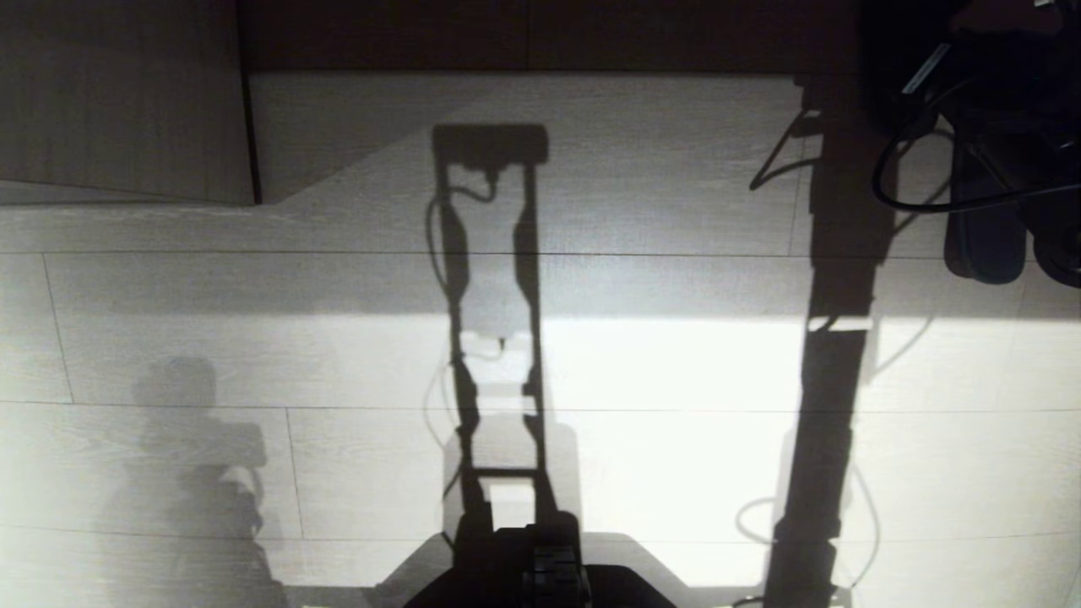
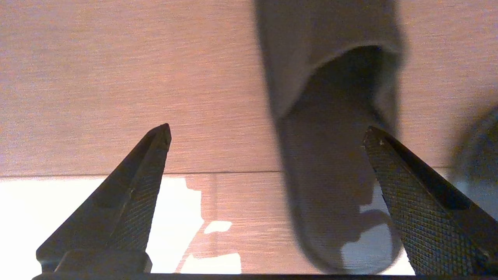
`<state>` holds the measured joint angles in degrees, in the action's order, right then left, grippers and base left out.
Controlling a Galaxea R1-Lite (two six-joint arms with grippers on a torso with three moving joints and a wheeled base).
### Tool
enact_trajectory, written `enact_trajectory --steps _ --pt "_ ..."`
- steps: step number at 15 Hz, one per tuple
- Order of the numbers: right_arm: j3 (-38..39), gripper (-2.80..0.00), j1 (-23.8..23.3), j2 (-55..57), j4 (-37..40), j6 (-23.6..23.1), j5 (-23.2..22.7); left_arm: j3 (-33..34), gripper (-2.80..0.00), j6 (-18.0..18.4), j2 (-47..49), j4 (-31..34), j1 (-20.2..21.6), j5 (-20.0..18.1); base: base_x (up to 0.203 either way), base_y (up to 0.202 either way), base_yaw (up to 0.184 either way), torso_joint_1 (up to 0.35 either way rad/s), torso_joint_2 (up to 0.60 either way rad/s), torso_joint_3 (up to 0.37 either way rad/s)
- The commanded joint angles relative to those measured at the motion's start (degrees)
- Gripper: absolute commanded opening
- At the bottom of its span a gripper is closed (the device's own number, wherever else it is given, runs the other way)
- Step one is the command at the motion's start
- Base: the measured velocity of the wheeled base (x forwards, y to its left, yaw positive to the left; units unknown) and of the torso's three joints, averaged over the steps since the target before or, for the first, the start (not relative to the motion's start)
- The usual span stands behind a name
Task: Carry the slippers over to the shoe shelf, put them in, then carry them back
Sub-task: Pick up the slippers on the floor
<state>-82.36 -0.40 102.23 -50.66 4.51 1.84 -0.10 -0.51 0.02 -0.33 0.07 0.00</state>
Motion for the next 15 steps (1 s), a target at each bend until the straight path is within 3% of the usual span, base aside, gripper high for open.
enact_trajectory --steps 1,15 --pt "-0.5 0.00 0.3 1.1 -1.6 0.1 0.1 0.0 -2.80 0.0 0.1 0.0 0.0 0.0 0.000 0.000 0.000 0.000 0.00 0.000" --pt "-14.0 0.00 1.7 12.2 -5.4 0.0 0.9 0.0 -2.80 0.0 0.0 0.0 0.0 0.0 0.000 0.000 0.000 0.000 0.00 0.000"
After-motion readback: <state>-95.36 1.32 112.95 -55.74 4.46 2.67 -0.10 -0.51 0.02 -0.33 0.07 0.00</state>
